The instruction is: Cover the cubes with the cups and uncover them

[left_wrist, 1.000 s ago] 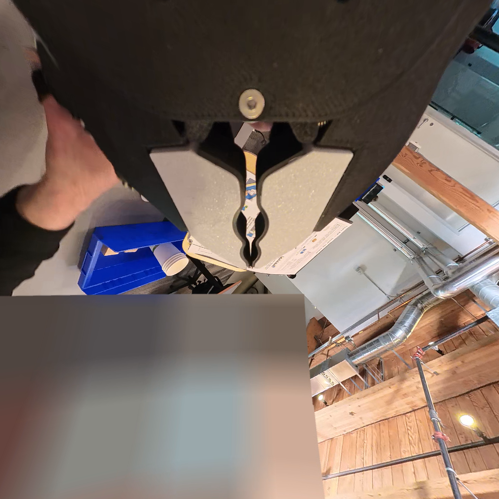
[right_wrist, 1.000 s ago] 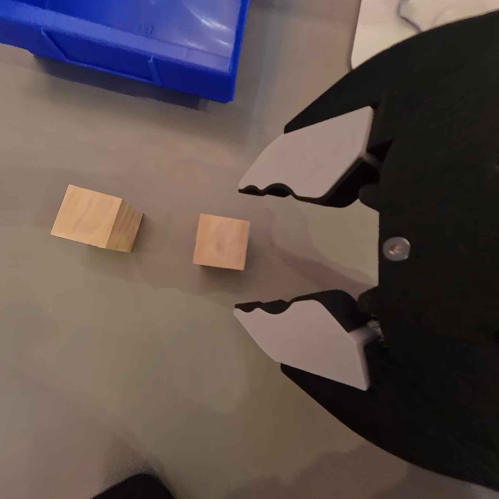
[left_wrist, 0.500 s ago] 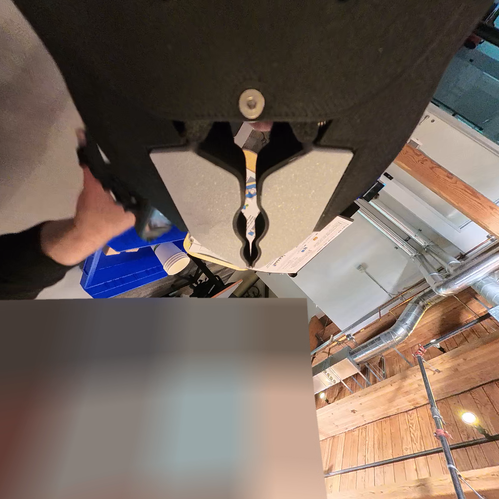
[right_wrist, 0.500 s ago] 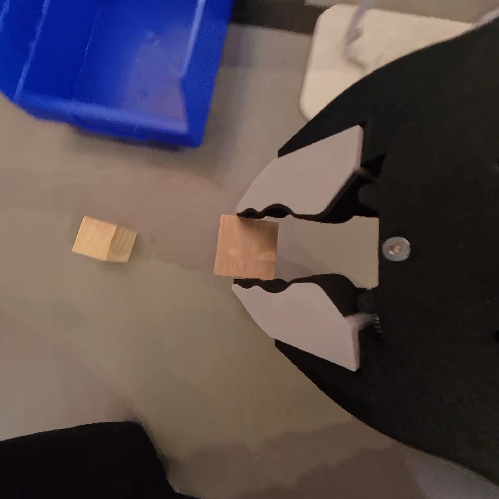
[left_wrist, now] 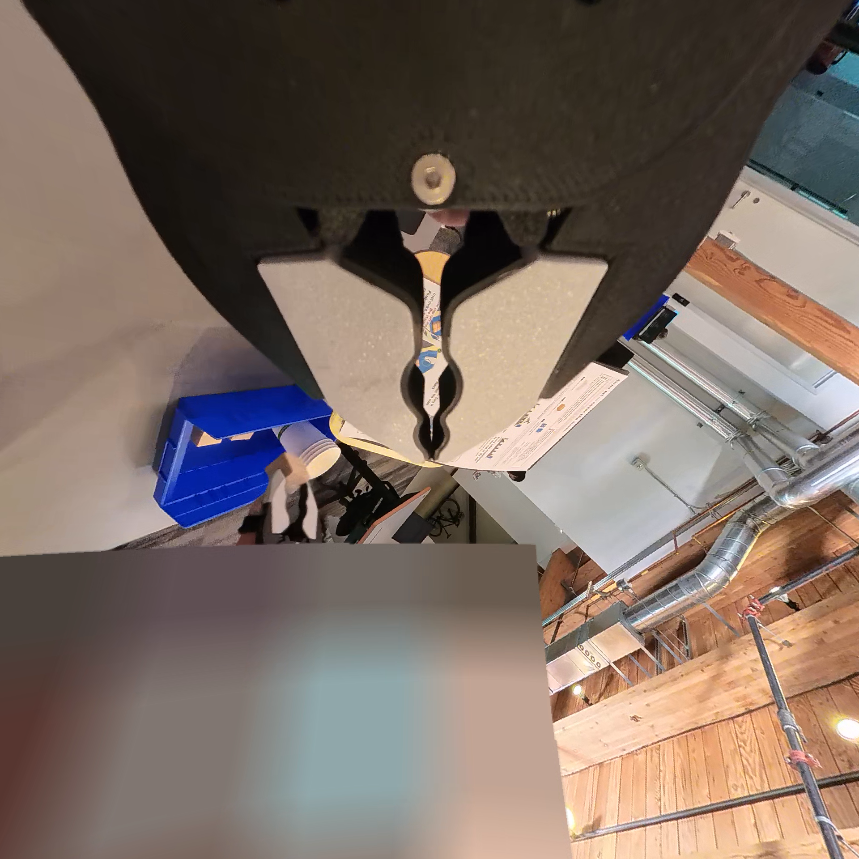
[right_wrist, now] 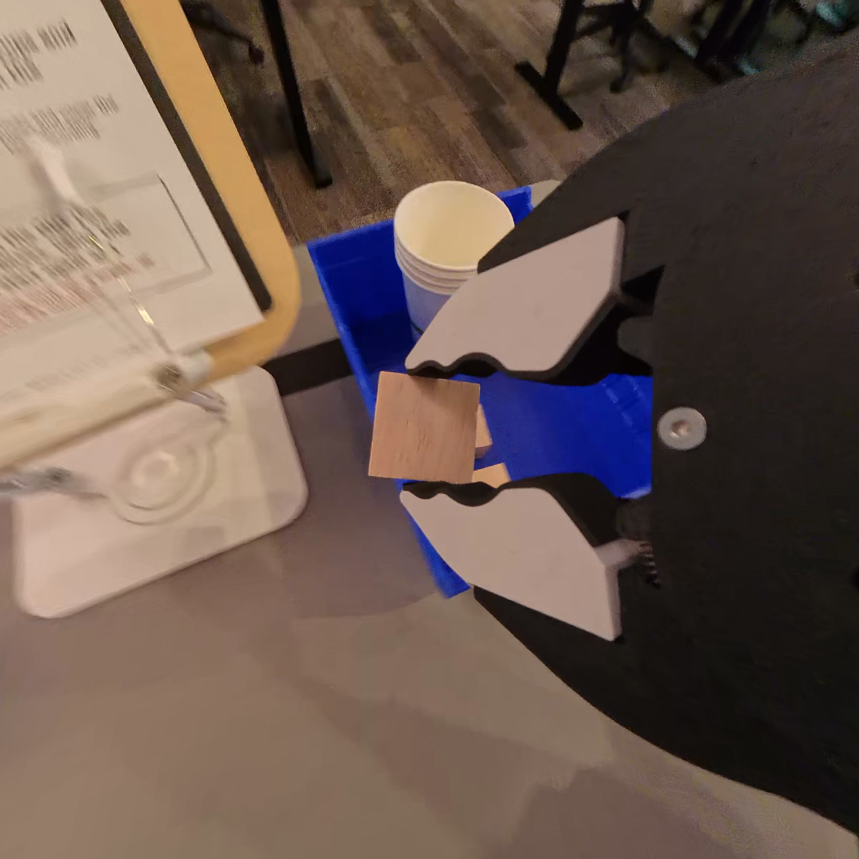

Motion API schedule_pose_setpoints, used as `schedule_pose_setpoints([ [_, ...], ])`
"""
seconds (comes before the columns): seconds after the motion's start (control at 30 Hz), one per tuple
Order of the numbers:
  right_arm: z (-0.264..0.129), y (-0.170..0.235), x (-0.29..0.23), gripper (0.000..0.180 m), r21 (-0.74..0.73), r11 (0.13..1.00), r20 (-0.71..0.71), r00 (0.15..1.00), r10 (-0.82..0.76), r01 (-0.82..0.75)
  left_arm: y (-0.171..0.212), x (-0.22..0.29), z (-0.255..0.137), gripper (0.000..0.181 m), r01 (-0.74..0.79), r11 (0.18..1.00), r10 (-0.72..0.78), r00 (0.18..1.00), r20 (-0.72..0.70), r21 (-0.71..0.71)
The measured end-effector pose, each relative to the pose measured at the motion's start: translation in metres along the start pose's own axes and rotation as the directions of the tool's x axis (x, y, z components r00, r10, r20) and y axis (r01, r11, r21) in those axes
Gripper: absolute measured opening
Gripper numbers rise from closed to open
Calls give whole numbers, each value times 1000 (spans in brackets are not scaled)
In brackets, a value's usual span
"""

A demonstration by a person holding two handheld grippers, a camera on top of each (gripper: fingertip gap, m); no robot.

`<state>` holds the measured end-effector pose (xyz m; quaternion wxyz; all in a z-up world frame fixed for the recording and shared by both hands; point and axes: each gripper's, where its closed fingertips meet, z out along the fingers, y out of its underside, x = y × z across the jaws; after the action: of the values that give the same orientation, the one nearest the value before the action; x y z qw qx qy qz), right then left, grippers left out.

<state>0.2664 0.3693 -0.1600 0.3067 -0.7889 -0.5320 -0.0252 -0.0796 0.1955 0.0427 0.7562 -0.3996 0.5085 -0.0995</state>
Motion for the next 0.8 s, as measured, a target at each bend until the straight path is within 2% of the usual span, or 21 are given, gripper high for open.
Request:
schedule_pose_setpoints([
  [0.13,16,53,-4,43,-99,976,159,972,-176,193,3,0,2,0,3,1000,-3,1000,-2,-9],
  [0.47,54,140,-19,43,-245,910,352,905,-238,334,12,7,17,0,5,999,-7,999,-34,-41],
  [0.8,82,171,-31,43,-334,853,416,875,-248,401,15,11,24,0,2,998,-5,999,-51,-56],
])
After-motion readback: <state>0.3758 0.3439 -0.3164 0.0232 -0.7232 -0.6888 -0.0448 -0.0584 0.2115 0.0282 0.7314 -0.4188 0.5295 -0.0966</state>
